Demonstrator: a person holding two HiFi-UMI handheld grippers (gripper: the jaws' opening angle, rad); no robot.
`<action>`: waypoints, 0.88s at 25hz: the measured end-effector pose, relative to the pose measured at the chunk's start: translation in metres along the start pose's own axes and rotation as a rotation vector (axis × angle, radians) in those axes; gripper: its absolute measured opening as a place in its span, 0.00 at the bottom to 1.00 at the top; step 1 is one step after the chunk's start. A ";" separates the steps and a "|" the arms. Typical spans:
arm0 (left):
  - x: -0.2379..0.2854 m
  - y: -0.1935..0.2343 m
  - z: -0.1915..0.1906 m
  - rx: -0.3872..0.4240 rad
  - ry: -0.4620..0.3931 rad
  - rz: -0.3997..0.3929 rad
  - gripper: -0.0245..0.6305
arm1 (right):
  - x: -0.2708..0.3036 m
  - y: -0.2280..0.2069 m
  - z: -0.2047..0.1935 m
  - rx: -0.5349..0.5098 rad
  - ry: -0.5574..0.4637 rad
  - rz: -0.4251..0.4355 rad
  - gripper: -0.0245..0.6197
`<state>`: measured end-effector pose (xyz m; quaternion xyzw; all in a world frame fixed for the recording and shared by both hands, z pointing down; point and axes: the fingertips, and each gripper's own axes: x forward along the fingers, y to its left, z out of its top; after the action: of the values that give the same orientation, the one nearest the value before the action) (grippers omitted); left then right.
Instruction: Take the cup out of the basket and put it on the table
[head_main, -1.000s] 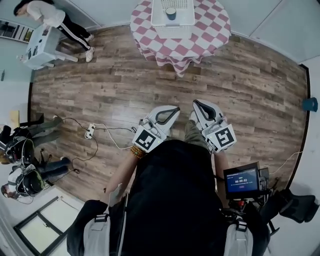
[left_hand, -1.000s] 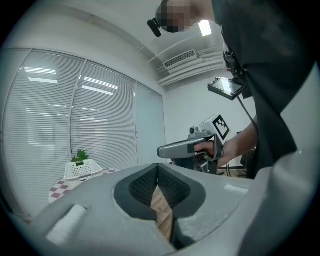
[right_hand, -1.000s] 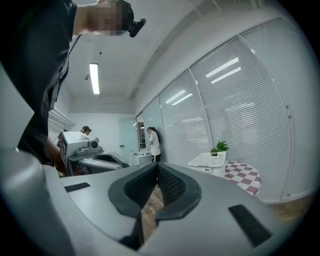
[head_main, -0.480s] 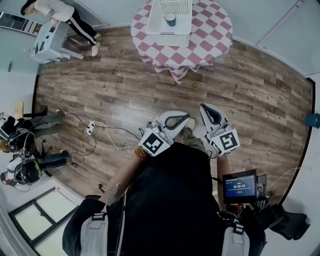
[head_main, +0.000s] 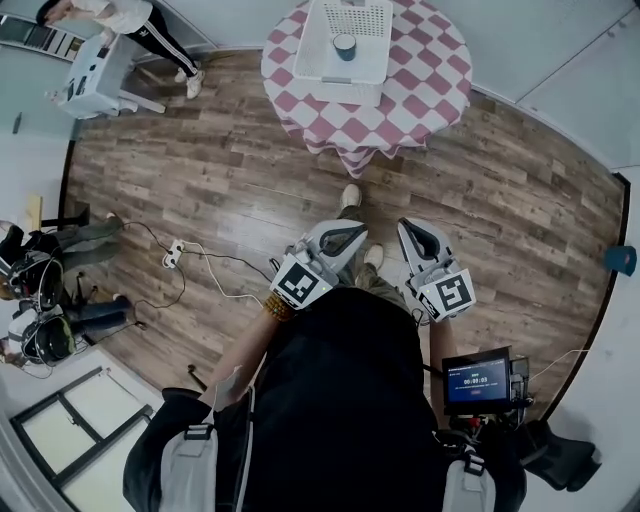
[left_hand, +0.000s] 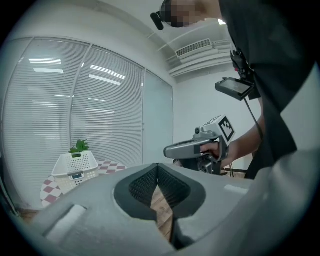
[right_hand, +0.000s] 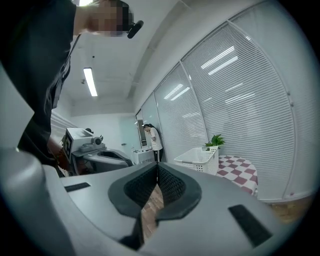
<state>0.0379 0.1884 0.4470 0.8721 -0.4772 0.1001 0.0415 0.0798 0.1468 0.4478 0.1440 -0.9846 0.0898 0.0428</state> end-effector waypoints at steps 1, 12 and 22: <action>0.004 0.010 -0.003 -0.005 0.003 -0.001 0.04 | 0.007 -0.004 0.001 -0.007 0.003 0.000 0.05; 0.072 0.150 0.015 -0.016 -0.023 -0.039 0.04 | 0.107 -0.075 0.046 -0.034 0.050 -0.015 0.05; 0.082 0.286 0.005 -0.052 0.014 0.053 0.04 | 0.220 -0.115 0.067 -0.052 0.109 0.059 0.05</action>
<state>-0.1589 -0.0353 0.4535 0.8571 -0.5022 0.0951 0.0648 -0.1005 -0.0345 0.4256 0.1085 -0.9866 0.0731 0.0973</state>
